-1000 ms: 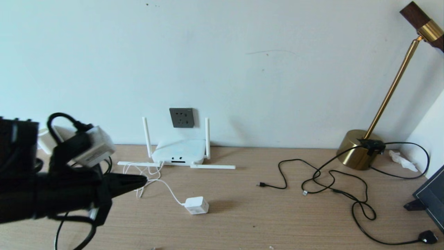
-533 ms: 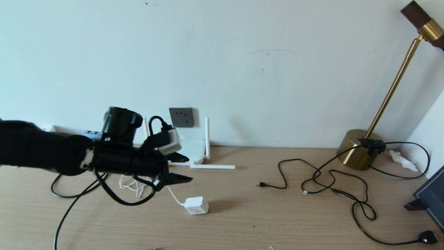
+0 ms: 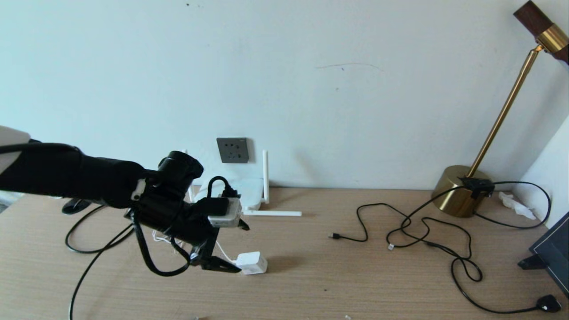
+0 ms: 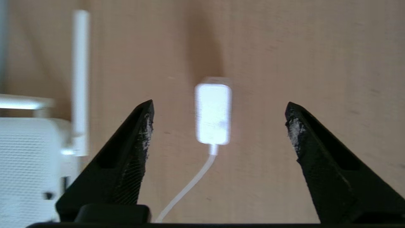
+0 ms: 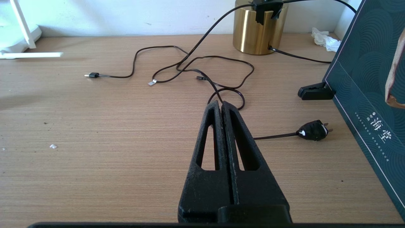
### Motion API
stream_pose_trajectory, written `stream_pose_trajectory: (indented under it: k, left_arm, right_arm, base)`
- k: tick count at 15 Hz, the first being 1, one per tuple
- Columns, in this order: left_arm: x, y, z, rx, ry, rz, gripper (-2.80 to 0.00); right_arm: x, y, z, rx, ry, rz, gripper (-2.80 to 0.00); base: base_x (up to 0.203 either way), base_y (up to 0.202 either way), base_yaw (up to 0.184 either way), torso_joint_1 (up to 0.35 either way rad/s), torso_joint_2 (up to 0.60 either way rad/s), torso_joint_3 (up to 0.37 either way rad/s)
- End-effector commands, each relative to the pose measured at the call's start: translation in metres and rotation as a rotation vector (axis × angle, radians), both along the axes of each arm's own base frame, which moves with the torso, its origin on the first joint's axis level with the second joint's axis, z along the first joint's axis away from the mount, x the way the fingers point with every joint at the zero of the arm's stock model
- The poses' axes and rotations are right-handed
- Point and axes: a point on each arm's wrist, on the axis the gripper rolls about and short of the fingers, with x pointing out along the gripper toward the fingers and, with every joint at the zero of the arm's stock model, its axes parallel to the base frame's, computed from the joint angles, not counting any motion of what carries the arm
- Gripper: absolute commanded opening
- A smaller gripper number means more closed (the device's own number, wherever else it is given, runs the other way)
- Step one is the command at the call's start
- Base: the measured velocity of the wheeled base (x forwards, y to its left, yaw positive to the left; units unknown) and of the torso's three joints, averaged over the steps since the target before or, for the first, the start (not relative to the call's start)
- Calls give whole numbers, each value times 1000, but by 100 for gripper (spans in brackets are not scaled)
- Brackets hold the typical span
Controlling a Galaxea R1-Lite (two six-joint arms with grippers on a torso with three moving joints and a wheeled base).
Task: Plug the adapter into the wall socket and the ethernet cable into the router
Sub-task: Pick up plug
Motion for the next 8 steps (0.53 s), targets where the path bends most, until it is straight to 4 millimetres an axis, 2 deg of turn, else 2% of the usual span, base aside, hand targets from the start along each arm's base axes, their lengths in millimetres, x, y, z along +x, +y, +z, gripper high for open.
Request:
stream_pose_trajectory:
  k: [1,3,8]
  left_arm:
    - [0,-6,4,18,55,-26,0]
    - [3,-15,4,57,107,-39,0]
    - [19,-33,-20,152,227,-61,0]
  right_arm:
    - [0,0,0,0,0,0,-280]
    - [0,0,0,0,0,0,-280]
    - [0,0,0,0,1,0,-280]
  base:
    - [0,0,0,0,0,0]
    - [0,0,0,0,0,0]
    - [0,0,0,0,0,0]
